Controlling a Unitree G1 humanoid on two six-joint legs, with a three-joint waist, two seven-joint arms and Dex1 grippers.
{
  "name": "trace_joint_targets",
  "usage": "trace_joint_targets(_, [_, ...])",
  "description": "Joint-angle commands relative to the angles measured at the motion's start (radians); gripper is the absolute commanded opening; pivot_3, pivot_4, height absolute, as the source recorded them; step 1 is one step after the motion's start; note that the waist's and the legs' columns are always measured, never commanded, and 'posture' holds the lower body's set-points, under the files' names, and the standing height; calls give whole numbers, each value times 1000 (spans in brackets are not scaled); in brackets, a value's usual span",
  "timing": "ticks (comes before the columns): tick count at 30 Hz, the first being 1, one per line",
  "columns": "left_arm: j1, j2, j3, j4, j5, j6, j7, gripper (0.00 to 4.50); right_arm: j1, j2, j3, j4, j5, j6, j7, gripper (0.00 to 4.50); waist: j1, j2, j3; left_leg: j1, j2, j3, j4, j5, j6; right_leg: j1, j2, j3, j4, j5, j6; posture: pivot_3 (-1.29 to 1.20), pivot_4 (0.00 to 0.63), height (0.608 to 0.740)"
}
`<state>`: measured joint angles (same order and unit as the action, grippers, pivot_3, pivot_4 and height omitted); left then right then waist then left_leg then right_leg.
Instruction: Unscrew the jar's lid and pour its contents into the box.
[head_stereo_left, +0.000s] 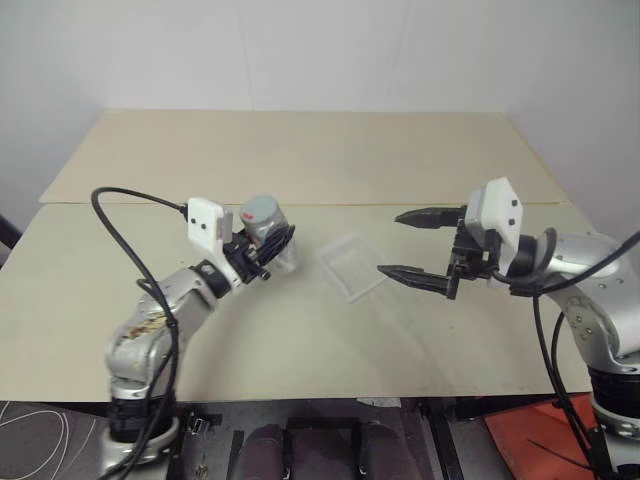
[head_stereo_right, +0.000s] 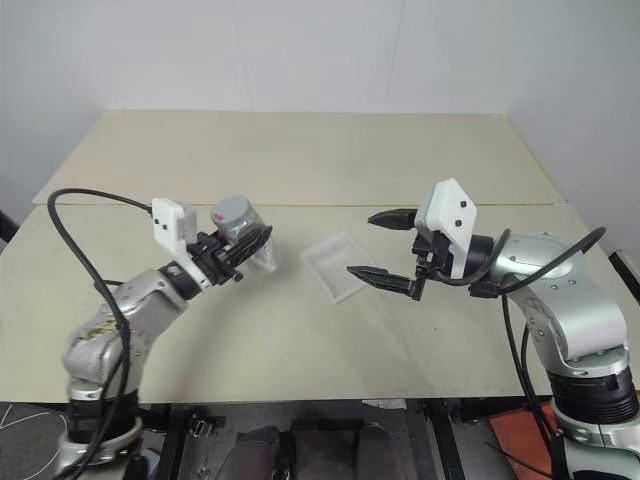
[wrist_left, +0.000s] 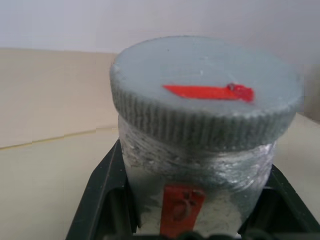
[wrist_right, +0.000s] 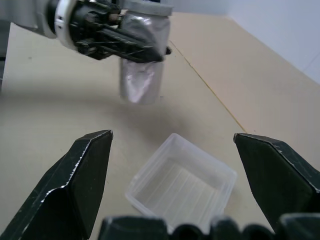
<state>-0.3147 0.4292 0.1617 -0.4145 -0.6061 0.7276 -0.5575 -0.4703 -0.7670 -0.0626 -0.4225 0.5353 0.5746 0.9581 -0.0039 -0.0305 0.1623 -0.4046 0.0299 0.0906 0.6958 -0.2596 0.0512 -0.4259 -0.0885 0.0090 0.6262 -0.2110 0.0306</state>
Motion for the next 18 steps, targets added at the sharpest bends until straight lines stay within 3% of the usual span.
trace_joint_targets(1, [-39,118,-11,21,-25,-75,-211,1939,-60,36,1,8,28,-2,-23,4500,-1,0,0,0,0,0,0,0,0,0,0,0,0,0,0,0,150,740])
trace_joint_targets(4, [-83,199,-66,109,39,-228,-389,1939,-140,86,18,43,61,59,-48,4500,-1,0,0,0,0,0,0,1,-1,0,1,0,0,0,0,0,150,740])
trace_joint_targets(7, [-135,203,-90,184,43,-309,-482,1939,-210,126,43,58,94,117,-62,4500,0,0,0,0,0,0,0,1,-1,0,1,0,0,0,-1,0,150,740])
trace_joint_targets(18, [-239,108,-178,284,69,-337,-509,1939,-351,283,164,52,99,207,-145,4500,0,0,0,-3,0,0,0,0,0,-2,0,-1,-1,0,0,0,150,740])
